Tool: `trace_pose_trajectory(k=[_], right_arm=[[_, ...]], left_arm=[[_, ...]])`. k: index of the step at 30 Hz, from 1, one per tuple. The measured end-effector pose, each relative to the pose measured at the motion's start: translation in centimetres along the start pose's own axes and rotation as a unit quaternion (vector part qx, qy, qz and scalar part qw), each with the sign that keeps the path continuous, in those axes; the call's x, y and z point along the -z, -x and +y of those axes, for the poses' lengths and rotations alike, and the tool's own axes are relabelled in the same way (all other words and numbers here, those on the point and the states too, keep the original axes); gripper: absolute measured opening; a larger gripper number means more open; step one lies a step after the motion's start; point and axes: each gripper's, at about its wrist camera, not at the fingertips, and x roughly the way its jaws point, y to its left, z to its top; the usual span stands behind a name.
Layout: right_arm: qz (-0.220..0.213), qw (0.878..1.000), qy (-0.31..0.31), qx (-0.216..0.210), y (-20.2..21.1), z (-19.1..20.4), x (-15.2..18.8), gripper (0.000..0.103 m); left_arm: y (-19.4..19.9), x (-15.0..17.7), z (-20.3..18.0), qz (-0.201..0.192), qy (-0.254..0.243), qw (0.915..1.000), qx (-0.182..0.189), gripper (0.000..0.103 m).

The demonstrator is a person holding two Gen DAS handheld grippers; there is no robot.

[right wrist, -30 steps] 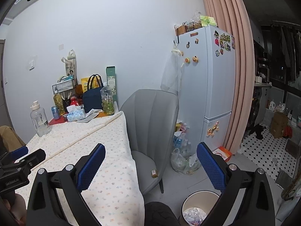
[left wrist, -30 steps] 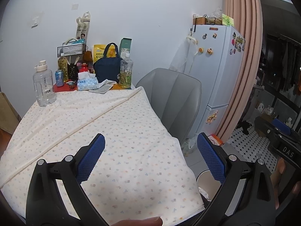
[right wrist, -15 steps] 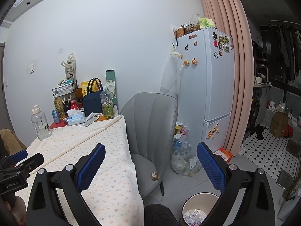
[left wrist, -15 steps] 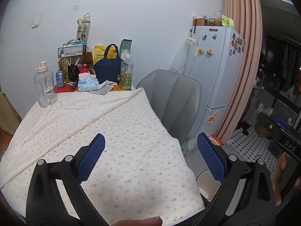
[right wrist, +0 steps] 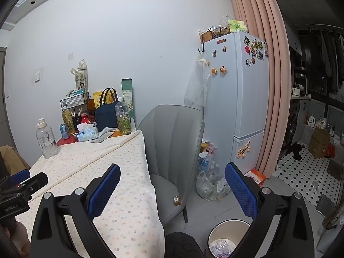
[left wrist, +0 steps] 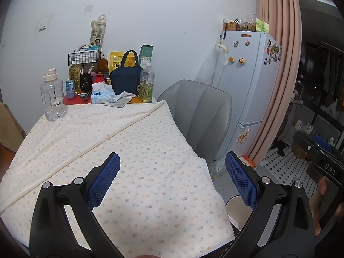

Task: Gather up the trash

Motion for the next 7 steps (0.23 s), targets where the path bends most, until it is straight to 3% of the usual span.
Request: trace_pose_trajectory(k=[7], right_arm=[[0.011,1.000,-0.001,-0.004,-1.4,-0.1,0.2,0.095]], left_arm=[[-0.5,0.2,0.6,0.002,0.006,1.0000,-0.006,0.097]])
